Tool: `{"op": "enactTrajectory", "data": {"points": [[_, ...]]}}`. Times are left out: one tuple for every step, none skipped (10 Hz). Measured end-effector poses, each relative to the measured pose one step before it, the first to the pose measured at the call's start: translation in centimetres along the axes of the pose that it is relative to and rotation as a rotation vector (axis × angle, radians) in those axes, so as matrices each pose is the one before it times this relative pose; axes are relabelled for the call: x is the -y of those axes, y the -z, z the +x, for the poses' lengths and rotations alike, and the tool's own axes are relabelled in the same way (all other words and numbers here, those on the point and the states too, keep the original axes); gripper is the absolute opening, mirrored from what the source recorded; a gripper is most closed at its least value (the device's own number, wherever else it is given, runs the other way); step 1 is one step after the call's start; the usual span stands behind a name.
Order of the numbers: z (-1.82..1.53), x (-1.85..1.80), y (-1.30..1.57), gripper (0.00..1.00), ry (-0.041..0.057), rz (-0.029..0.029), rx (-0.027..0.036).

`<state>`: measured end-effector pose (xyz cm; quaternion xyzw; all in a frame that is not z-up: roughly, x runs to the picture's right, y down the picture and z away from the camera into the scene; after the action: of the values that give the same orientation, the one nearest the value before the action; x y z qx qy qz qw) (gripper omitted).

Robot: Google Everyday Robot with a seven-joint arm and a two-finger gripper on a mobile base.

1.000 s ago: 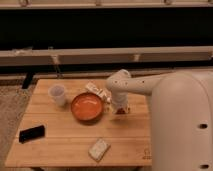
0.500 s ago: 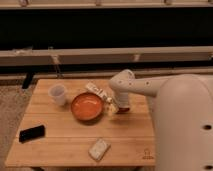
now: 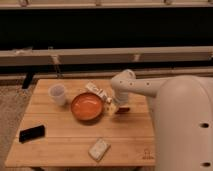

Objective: Place the pepper in the ceramic bowl

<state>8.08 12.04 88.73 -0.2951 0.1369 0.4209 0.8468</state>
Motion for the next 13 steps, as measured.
{"op": "enactTrajectory", "data": {"points": [[-0.044,0.087,-0.543,0.80,0.02788,-0.01251,0.00051],[0.073,0.029,-0.684,0.80,0.01795,-0.00997,-0.00351],[-0.080,-0.095,-0.930,0.80,0.01646,-0.01311,-0.00491],[0.183,0.096,-0.732,0.77,0.00379,-0.00473,-0.00829],[0.098,0.018,-0.241,0.71,-0.00668,0.00315,-0.00468],[-0.201,-0.087,0.104,0.59,-0.00308,0.00611,-0.00262],[-0.249,-0.194,0.385,0.49,0.00344,0.00037,-0.00203],[-0.004,0.043,0.147,0.39,0.00053,-0.00048,-0.00354],[0.067,0.065,-0.070,0.28,0.00137,-0.00058,-0.00333],[0.014,0.021,0.157,0.19,0.00058,0.00050,-0.00060],[0.156,0.091,0.194,0.08,-0.00074,0.00084,-0.00227],[0.280,0.067,0.096,0.02,-0.00285,-0.00129,-0.00424],[-0.046,-0.066,0.020,0.00,0.00139,-0.00022,-0.00043]]}}
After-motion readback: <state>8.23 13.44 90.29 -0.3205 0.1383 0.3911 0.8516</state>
